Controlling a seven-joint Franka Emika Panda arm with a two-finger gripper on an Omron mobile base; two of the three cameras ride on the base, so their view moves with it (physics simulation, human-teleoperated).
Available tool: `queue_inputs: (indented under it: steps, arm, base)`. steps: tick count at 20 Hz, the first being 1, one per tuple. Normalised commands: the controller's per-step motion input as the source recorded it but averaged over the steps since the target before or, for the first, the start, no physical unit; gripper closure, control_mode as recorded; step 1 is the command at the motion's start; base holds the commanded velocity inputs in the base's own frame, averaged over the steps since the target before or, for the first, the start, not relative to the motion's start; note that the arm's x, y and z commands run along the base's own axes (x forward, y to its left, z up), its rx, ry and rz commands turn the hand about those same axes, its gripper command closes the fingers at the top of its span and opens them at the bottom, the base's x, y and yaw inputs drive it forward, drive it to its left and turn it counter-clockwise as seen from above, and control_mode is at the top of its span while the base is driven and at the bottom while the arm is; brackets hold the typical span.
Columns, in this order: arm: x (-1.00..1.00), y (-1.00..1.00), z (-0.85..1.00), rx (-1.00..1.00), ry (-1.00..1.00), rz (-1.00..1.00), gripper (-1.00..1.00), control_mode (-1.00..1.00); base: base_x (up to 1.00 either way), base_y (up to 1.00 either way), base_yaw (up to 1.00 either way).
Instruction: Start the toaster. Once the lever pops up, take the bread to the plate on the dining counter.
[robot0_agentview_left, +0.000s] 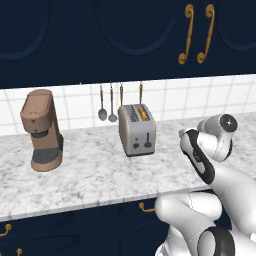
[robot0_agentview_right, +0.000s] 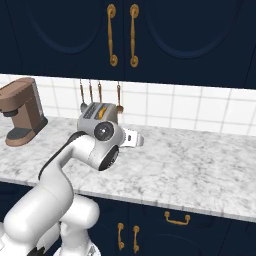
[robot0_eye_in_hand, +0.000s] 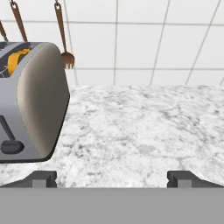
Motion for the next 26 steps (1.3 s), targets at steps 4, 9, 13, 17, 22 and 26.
queue_inputs:
  steps: [4, 9, 13, 17, 22, 26]
  arm:
    - [0.0, 0.0, 0.0, 0.0, 0.0, 0.0, -1.0, -1.0]
    - [0.0, 0.0, 0.0, 0.0, 0.0, 0.0, -1.0, -1.0]
    - [0.0, 0.0, 0.0, 0.0, 0.0, 0.0, -1.0, -1.0]
    - [0.0, 0.0, 0.0, 0.0, 0.0, 0.0, -1.0, -1.0]
    - [0.0, 0.0, 0.0, 0.0, 0.0, 0.0, -1.0, -1.0]
    - [0.0, 0.0, 0.0, 0.0, 0.0, 0.0, -1.0, -1.0]
  base:
    - [0.0, 0.0, 0.0]
    - [0.0, 0.0, 0.0]
    - [0.0, 0.0, 0.0]
    - [0.0, 0.0, 0.0]
    - [0.0, 0.0, 0.0]
    - [0.0, 0.0, 0.0]
